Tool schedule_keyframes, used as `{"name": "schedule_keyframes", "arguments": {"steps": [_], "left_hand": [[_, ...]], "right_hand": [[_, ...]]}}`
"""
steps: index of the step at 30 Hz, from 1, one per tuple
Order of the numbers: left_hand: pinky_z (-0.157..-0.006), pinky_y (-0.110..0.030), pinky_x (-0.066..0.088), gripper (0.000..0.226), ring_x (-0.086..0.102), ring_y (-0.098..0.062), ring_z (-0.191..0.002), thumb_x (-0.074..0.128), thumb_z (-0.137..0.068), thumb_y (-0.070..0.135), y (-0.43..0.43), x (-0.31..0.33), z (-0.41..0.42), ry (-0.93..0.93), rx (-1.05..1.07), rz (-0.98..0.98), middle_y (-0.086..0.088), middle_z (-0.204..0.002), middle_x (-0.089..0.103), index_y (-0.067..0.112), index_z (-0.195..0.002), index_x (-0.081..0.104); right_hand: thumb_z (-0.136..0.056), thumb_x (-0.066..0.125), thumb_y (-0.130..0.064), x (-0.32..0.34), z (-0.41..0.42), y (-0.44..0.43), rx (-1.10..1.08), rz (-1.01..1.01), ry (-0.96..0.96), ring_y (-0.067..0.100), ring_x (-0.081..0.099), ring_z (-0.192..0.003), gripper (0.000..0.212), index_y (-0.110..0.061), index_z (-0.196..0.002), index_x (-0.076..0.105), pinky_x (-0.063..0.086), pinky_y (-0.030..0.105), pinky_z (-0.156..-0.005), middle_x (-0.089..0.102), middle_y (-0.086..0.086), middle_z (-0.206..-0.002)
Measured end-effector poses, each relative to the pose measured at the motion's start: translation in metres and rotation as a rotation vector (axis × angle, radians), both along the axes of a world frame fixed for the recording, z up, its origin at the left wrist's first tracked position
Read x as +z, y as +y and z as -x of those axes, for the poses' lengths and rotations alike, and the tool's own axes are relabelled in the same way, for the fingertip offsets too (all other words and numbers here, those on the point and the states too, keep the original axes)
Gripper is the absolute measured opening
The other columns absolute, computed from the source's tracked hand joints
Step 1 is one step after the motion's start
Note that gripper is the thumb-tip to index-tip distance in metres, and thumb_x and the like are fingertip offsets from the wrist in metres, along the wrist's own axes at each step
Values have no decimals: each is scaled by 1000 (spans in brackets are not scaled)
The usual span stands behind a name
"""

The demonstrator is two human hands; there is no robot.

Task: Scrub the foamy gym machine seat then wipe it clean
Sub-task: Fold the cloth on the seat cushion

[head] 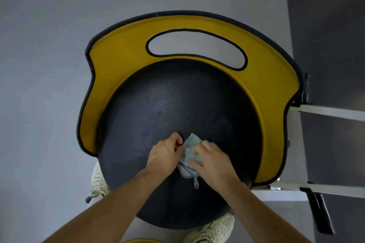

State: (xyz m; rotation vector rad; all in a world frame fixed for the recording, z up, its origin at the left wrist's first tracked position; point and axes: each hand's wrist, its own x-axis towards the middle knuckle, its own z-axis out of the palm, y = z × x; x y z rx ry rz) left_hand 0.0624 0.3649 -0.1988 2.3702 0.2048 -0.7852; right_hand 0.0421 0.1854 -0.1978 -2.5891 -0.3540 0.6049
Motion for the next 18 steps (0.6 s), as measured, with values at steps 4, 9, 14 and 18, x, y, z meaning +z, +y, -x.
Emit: {"name": "schedule_keyframes", "arguments": {"steps": [4, 9, 14, 18], "left_hand": [[-72, -23, 54, 11, 66, -5, -73, 55, -100, 23, 10, -3, 2, 77, 41, 85, 9, -84, 71, 32, -100, 62], [-71, -7, 46, 22, 64, 7, -84, 60, -97, 11, 25, -3, 15, 110, 56, 190, 18, -89, 70, 30, -104, 68], [-80, -17, 52, 18, 66, 3, -83, 65, -96, 18, 37, -7, 26, 144, 109, 228, 19, -88, 72, 33, -104, 68], [-78, -16, 51, 16, 66, 2, -85, 69, -94, 21, 37, -6, 30, 178, 113, 301, 17, -88, 72, 36, -96, 70]], "right_hand": [[-87, 67, -56, -13, 21, 16, 87, 102, 25, 16, 53, -106, 44, -26, -117, 57, 50, 30, -84, 55, -8, -114], [-79, 79, -36, -18, 28, 28, -11, 132, -120, 18, 56, -83, 26, -24, -92, 61, 56, 32, -68, 56, -4, -92], [-90, 66, -28, -11, 27, 26, -217, -82, 24, 9, 54, -87, 6, -27, -91, 60, 52, 28, -72, 57, -13, -92], [-93, 67, -29, -4, 19, 22, -381, -216, 172, 7, 61, -79, 10, -31, -86, 61, 53, 23, -69, 62, -14, -84]]}}
